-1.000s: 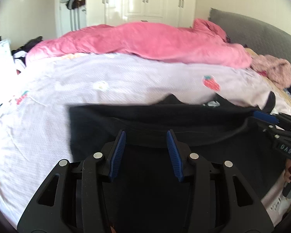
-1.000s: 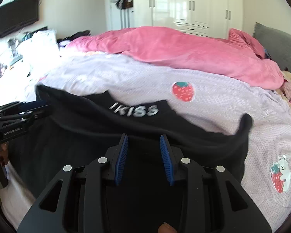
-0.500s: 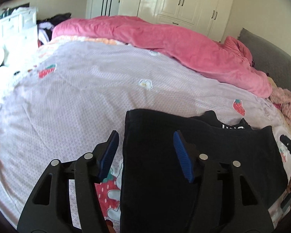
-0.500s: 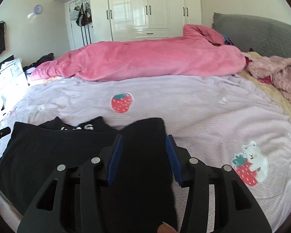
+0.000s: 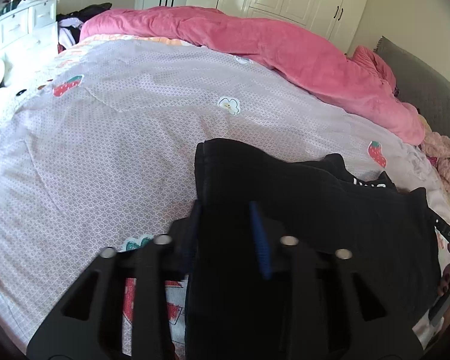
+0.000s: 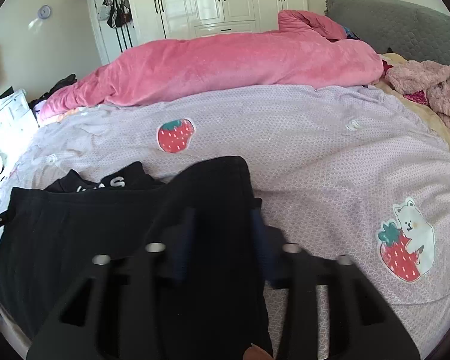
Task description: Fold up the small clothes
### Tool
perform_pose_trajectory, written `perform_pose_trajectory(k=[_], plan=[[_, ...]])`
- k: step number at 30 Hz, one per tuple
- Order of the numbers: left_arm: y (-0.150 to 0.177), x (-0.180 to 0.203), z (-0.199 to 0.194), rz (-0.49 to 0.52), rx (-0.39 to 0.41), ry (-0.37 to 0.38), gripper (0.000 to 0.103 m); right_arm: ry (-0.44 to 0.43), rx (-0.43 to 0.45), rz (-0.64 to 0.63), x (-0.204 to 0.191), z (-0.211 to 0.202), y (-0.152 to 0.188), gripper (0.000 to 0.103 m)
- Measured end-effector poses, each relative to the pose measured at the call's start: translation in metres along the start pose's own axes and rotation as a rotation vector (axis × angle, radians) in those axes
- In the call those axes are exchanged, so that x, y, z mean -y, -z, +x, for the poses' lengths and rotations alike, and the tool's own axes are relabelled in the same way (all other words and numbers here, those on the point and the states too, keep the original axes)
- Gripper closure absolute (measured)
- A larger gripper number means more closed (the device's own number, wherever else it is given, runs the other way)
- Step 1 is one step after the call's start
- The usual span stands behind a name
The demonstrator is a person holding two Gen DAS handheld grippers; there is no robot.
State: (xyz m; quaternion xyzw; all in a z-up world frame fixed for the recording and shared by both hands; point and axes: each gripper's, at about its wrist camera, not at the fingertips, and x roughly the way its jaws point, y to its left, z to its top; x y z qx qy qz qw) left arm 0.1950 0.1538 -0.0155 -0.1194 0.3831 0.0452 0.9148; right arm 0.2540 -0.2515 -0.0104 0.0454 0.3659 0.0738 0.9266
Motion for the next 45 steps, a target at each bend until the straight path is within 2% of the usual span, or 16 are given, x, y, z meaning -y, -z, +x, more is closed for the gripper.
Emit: perform_pose_trajectory(k=[1,2,6,9,14,18,23,27,32,40,43,45], plan=[[0.0,0.002,-0.001,0.01,0.009,-0.01,0.094,0.004,0.002,0.004,0.001,0.0,0.0,0.092],[-0.001,0.003,-0.003,0.017,0.018,-0.013,0.099,-0.002,0.008,0.013,0.003,-0.001,0.001,0.096],[-0.005,0.01,-0.019,0.054,0.087,-0.007,0.1,-0.01,0.052,0.037,0.007,-0.013,0.001,0.097],[-0.013,0.013,-0.035,0.058,0.143,0.026,0.1,-0.011,0.107,0.048,0.01,-0.028,0.001,0.098],[-0.027,0.016,-0.038,0.054,0.184,0.045,0.1,0.006,0.177,0.067,0.02,-0.045,-0.003,0.098],[-0.029,0.018,-0.018,0.059,0.155,0.0,0.102,0.022,0.138,0.11,0.032,-0.034,-0.003,0.098],[-0.018,0.012,0.015,0.062,0.036,-0.067,0.102,0.071,0.058,0.075,0.025,-0.012,0.002,0.097],[-0.013,0.014,0.018,0.087,0.028,-0.098,0.099,0.11,0.028,0.049,0.02,-0.004,0.005,0.096],[-0.008,0.018,0.016,0.108,0.028,-0.115,0.098,0.118,-0.007,0.093,0.03,0.002,0.009,0.084],[-0.006,0.015,0.013,0.11,0.019,-0.124,0.089,0.135,-0.01,0.103,0.031,-0.002,0.012,0.071],[-0.003,0.015,0.011,0.112,0.015,-0.129,0.083,0.142,-0.009,0.126,0.035,-0.004,0.013,0.057],[-0.001,0.016,0.009,0.116,0.012,-0.131,0.08,0.139,-0.007,0.137,0.037,-0.006,0.014,0.055]])
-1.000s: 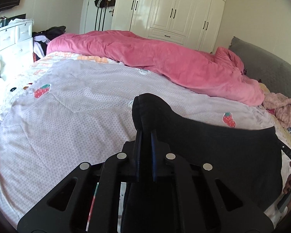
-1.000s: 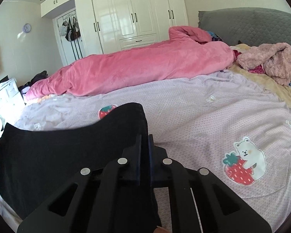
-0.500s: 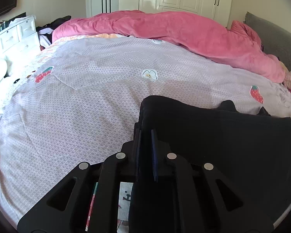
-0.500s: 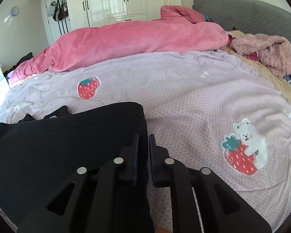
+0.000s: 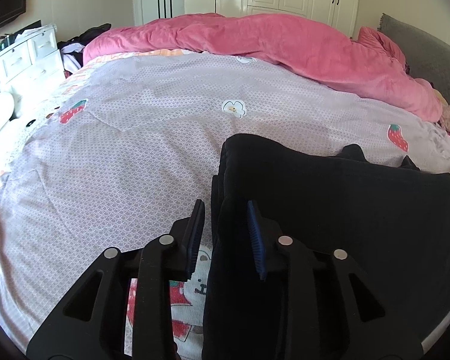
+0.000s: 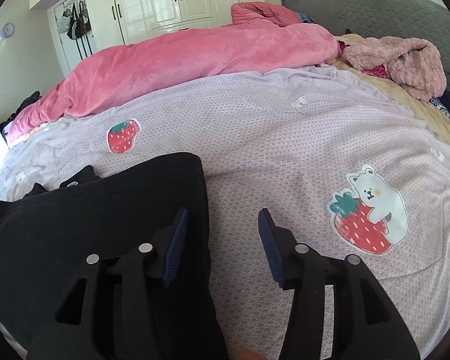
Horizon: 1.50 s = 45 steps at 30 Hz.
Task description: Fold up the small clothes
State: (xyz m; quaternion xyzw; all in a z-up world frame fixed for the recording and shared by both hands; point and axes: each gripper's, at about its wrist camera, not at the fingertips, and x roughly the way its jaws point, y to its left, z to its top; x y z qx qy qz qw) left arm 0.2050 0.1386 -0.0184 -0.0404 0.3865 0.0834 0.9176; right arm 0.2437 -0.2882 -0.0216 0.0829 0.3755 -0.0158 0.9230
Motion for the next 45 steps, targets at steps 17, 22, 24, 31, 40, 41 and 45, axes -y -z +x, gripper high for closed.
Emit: perform_pose_trajectory(k=[17,22,24,31,40,41,45], plan=[[0.02,0.003,-0.045,0.009,0.037,0.011,0.064,-0.01,0.112,-0.06,-0.013,-0.051,0.012,0.036],[0.039,0.03,-0.071,0.085,0.05,0.06,0.061,-0.142,0.144,-0.181,-0.046,-0.081,0.03,0.029],[0.05,0.041,-0.077,0.115,0.037,0.083,0.059,-0.174,0.131,-0.25,-0.062,-0.087,0.043,0.029],[0.079,0.045,-0.075,0.143,-0.018,0.056,0.049,-0.149,0.015,-0.344,-0.083,-0.078,0.071,0.029],[0.088,0.045,-0.078,0.15,-0.023,0.045,0.048,-0.112,-0.076,-0.194,-0.05,-0.057,0.082,0.017],[0.089,0.044,-0.079,0.148,-0.023,0.046,0.048,-0.109,-0.07,-0.198,-0.051,-0.059,0.083,0.017],[0.09,0.043,-0.085,0.139,-0.018,0.045,0.048,-0.118,-0.041,-0.191,-0.05,-0.071,0.086,0.016]])
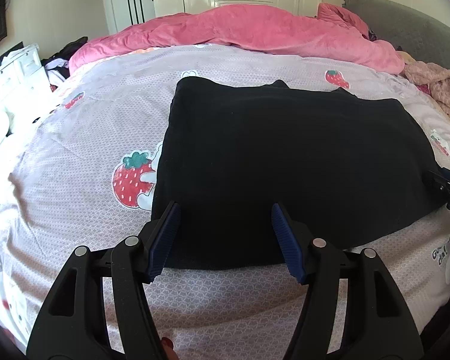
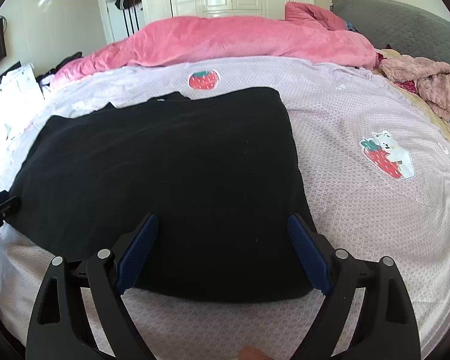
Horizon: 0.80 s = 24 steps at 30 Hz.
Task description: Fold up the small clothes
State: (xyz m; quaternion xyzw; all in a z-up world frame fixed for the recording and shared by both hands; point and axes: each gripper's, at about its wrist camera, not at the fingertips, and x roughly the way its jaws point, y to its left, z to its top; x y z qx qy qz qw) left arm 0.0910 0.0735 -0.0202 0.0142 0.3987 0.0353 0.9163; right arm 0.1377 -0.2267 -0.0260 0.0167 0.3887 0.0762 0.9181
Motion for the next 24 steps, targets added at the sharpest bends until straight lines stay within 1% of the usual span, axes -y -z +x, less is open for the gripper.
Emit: perform_pose_trajectory(k=[1,3,7,10,13,18,24], plan=[[0.0,0.0,-0.003,-0.002,0.003,0.001,0.047,-0.002,0.008,0.002,0.0,-0.003,0.0,0.016],[0.0,0.0,-0.007,-0.008,0.006,0.009,0.039,-0.009,0.033,0.006,0.0,-0.011,0.002,0.016],[0.001,-0.001,-0.015,-0.019,0.015,0.018,0.035,-0.029,0.076,0.01,-0.002,-0.027,0.003,0.016],[0.002,-0.003,-0.022,-0.033,0.024,0.024,0.029,-0.039,0.105,0.006,-0.003,-0.037,0.005,0.015],[0.001,-0.005,-0.03,-0.035,0.039,0.025,0.021,-0.051,0.124,0.007,-0.005,-0.045,0.005,0.01],[0.001,-0.01,-0.043,-0.036,0.07,0.013,0.01,-0.068,0.138,-0.005,-0.013,-0.054,0.005,0.008],[0.0,-0.017,-0.052,-0.036,0.096,-0.026,0.01,-0.103,0.151,-0.033,-0.031,-0.065,0.005,0.008]])
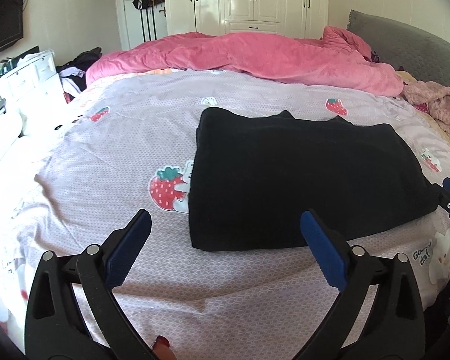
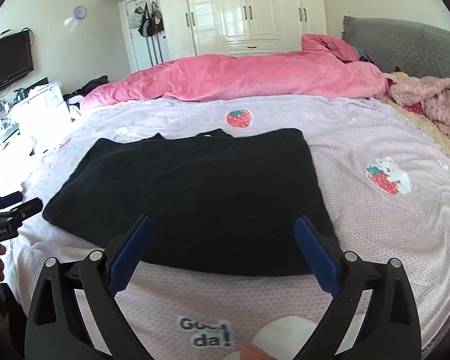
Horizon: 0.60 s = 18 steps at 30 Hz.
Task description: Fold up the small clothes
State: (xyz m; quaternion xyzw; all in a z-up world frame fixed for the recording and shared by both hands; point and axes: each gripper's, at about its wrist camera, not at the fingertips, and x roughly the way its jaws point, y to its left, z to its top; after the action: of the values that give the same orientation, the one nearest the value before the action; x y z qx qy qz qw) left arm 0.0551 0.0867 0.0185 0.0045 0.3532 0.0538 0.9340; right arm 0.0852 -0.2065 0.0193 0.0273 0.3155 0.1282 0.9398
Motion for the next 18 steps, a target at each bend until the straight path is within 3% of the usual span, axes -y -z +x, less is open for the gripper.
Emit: perform_pose_trajectory(k=[10,18], plan=[[-0.003,-0.017,-0.001,-0.026,0.018,-0.032,0.01,-0.041,-0.015,-0.094,-0.046,0.006,0.0,0.008],[-0.004,-0.048,0.009,-0.106,0.009,-0.065,0.01,-0.073,-0.039,-0.265,-0.113,0.027,0.005,0.008]])
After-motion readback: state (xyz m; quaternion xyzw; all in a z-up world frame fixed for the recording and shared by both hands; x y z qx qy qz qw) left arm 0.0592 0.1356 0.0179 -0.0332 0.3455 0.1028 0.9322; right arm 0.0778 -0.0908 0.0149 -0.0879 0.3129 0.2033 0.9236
